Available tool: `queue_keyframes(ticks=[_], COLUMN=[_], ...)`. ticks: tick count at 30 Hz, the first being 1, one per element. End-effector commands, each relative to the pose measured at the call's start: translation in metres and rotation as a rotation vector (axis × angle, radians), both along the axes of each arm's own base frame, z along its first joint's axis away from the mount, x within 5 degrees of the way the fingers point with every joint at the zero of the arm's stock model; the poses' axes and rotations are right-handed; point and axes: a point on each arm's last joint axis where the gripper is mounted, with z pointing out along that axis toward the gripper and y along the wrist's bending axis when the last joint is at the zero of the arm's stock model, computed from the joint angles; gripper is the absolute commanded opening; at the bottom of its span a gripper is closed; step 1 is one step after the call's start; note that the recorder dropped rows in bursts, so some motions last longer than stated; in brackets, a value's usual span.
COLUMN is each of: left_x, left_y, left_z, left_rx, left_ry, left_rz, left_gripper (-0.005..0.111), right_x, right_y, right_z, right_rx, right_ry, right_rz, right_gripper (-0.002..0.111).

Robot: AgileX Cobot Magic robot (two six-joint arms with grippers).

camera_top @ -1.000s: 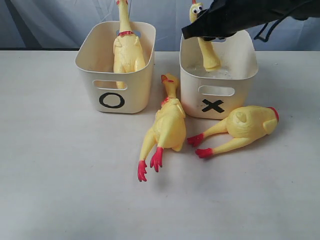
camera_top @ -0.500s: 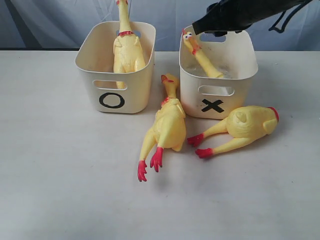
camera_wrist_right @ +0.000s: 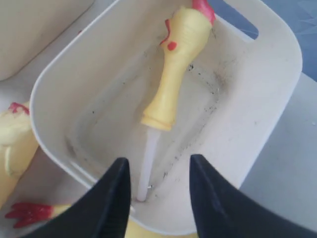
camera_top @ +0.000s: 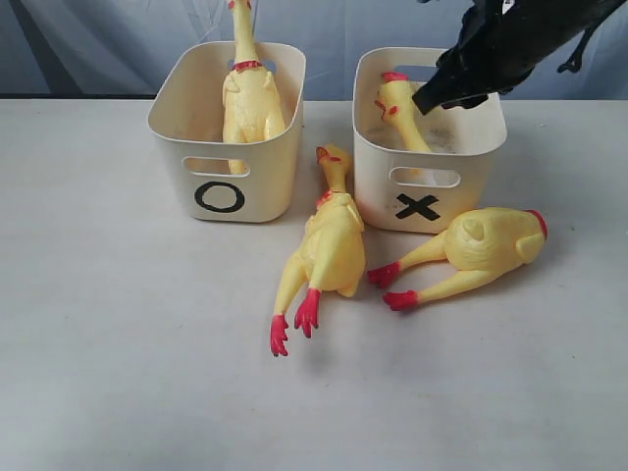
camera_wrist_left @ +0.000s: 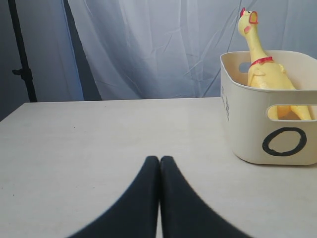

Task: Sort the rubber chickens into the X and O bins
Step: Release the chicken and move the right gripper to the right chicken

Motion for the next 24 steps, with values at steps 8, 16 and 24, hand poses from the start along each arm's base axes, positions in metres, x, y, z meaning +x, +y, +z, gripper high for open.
queue_keyframes(ticks=[8,16,24], left_x=[0.000,0.000,0.000], left_y=[0.000,0.000,0.000], left_z=[0.001,0.001,0.001], left_rx=[-0.004,-0.004,-0.004], left_ry=[-0.010,-0.010,-0.010], left_rz=[-0.002,-0.002,-0.002], left_gripper=[0.000,0.000,0.000], right_x=[-0.056,-0.072,-0.058], right_y=[-0.016,-0.022,-0.016], right_z=[0.038,-0.034,-0.071], right_rx=[-0.050,-0.087,-0.038], right_ry=[0.190,0.268,0.234], right_rz=[0.017,0.024,-0.019], right_gripper=[0.033,0.058,0.058])
